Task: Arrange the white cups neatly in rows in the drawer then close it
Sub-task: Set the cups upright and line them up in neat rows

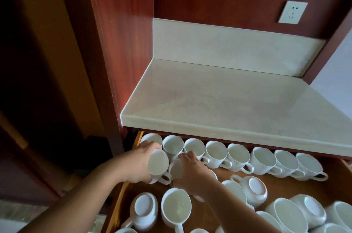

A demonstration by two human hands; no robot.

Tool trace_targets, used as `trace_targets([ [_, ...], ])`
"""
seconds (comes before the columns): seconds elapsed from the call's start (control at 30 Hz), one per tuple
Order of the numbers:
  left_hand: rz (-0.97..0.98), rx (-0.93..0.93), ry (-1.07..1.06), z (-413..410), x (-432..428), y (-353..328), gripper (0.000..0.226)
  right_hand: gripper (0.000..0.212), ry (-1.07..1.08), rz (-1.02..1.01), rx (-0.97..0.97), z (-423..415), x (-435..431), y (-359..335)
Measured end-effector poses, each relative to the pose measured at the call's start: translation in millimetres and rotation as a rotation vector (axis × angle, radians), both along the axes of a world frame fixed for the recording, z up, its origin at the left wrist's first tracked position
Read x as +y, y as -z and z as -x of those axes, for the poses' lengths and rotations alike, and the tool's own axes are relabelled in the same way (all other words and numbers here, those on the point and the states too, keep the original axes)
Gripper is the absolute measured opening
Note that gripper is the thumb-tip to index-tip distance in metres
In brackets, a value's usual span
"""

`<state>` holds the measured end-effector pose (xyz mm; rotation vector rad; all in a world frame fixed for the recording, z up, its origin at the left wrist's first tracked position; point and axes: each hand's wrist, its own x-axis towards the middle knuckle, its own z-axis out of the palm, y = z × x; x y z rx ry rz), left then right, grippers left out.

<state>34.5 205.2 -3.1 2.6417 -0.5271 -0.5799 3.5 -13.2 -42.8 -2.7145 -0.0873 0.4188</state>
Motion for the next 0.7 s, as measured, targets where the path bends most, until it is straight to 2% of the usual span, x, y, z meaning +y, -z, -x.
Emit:
trace_targets([
  [0.13,-0.052,-0.035,0.0,-4,-3,10,0.085,0.087,-0.007,-0.025,-0.033,4,0,-3],
  [0.3,-0.119,-0.074,0.034,0,-6,23,0.094,0.089,-0.01,-0.024,-0.061,6,-5,-3],
  [0.7,-0.145,-0.26,0.032,6,-5,45,0.073,0.096,0.001,0.007,-0.121,8,-3,-1],
])
